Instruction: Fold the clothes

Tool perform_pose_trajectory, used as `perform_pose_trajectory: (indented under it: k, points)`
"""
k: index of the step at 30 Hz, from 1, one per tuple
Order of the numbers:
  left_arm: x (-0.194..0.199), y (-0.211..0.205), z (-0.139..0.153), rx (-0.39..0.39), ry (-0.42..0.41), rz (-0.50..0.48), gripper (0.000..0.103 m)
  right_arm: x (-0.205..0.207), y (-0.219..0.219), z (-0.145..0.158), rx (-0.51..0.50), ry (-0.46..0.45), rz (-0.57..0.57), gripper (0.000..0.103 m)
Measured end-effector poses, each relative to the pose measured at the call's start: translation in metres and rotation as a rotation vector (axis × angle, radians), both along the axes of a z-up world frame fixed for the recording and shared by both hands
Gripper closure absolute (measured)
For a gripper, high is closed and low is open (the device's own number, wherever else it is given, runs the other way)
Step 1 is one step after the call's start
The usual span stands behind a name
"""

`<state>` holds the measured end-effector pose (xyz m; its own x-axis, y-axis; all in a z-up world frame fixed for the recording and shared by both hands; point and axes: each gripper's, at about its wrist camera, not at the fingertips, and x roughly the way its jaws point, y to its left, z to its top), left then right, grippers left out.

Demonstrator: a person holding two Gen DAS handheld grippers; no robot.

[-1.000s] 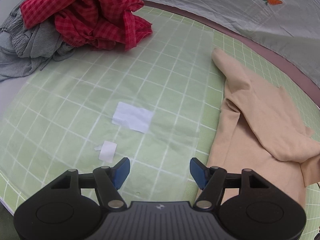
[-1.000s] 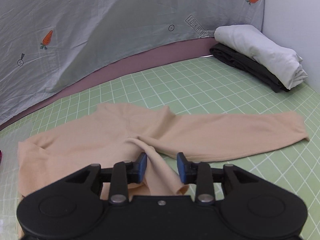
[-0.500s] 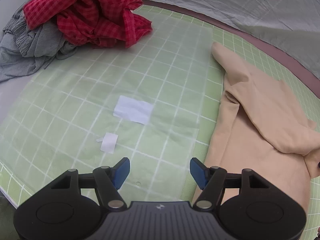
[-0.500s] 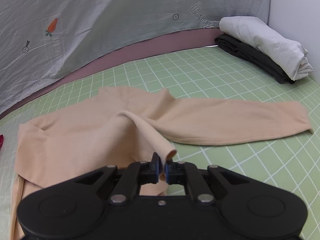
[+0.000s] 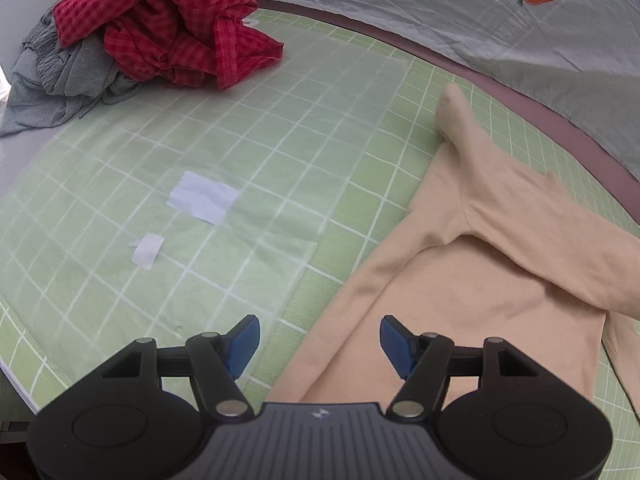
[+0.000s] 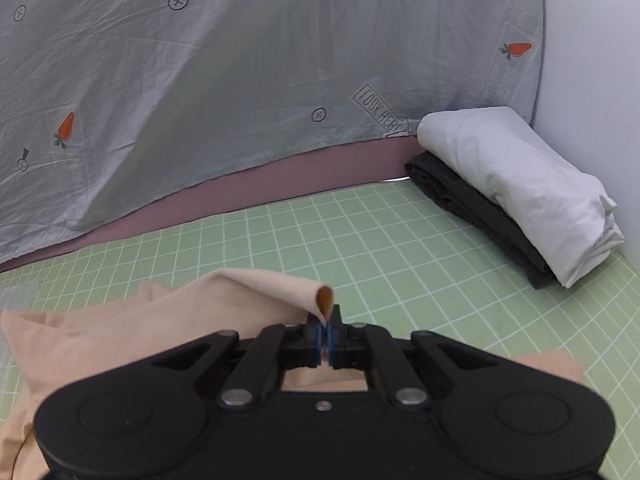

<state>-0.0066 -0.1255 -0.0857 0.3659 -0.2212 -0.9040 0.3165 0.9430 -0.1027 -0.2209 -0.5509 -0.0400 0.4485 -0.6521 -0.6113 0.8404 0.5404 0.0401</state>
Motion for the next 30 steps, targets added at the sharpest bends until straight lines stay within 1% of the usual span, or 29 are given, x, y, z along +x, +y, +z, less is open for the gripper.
perform_pose_trajectory:
  k: [1, 3, 4, 5, 6, 7, 9, 11, 12, 13, 17, 21, 27, 30]
  points:
    - [-0.003, -0.003, 0.0, 0.002, -0.001, 0.009, 0.035, -0.002, -0.011, -0.003, -0.005, 0.011, -0.014, 0.1]
    - [-0.01, -0.008, 0.001, 0.005, -0.004, 0.026, 0.035, -0.001, -0.026, -0.011, 0.004, 0.037, -0.039, 0.096]
    - [-0.012, -0.007, 0.001, 0.007, -0.004, 0.036, 0.035, 0.0, -0.031, -0.014, 0.019, 0.05, -0.036, 0.09]
    - [-0.013, -0.003, 0.002, 0.01, -0.004, 0.048, 0.035, 0.002, -0.031, -0.017, 0.026, 0.059, -0.035, 0.071]
    - [-0.014, 0.001, 0.002, 0.013, -0.003, 0.059, 0.035, 0.003, -0.027, -0.019, 0.024, 0.061, -0.031, 0.06]
    - [-0.015, 0.006, 0.003, 0.015, -0.002, 0.07, 0.035, 0.005, -0.018, -0.02, 0.018, 0.059, -0.02, 0.051]
    - [-0.015, 0.014, 0.004, 0.019, -0.003, 0.089, 0.035, 0.008, 0.0, -0.022, 0.005, 0.055, 0.002, 0.043]
    - [-0.012, 0.022, 0.004, 0.017, -0.009, 0.083, 0.035, 0.011, 0.023, -0.024, 0.004, 0.033, 0.003, 0.01]
    - [-0.01, 0.025, 0.004, 0.015, -0.012, 0.073, 0.035, 0.014, 0.036, -0.026, 0.009, 0.019, -0.002, 0.003]
    - [-0.008, 0.029, 0.003, 0.012, -0.015, 0.062, 0.035, 0.017, 0.05, -0.027, 0.017, 0.009, -0.007, 0.0]
    - [0.003, 0.044, 0.005, -0.012, -0.028, -0.012, 0.035, 0.032, 0.116, -0.031, 0.026, 0.007, 0.012, 0.0]
    - [0.013, 0.062, 0.009, -0.042, -0.044, -0.093, 0.035, 0.048, 0.18, -0.034, 0.057, -0.002, 0.018, 0.0]
    - [0.027, 0.091, 0.013, -0.055, -0.063, -0.174, 0.035, 0.079, 0.267, -0.044, 0.118, -0.004, 0.049, 0.0]
    - [0.035, 0.102, 0.014, -0.06, -0.072, -0.198, 0.035, 0.099, 0.3, -0.05, 0.16, 0.034, 0.082, 0.0]
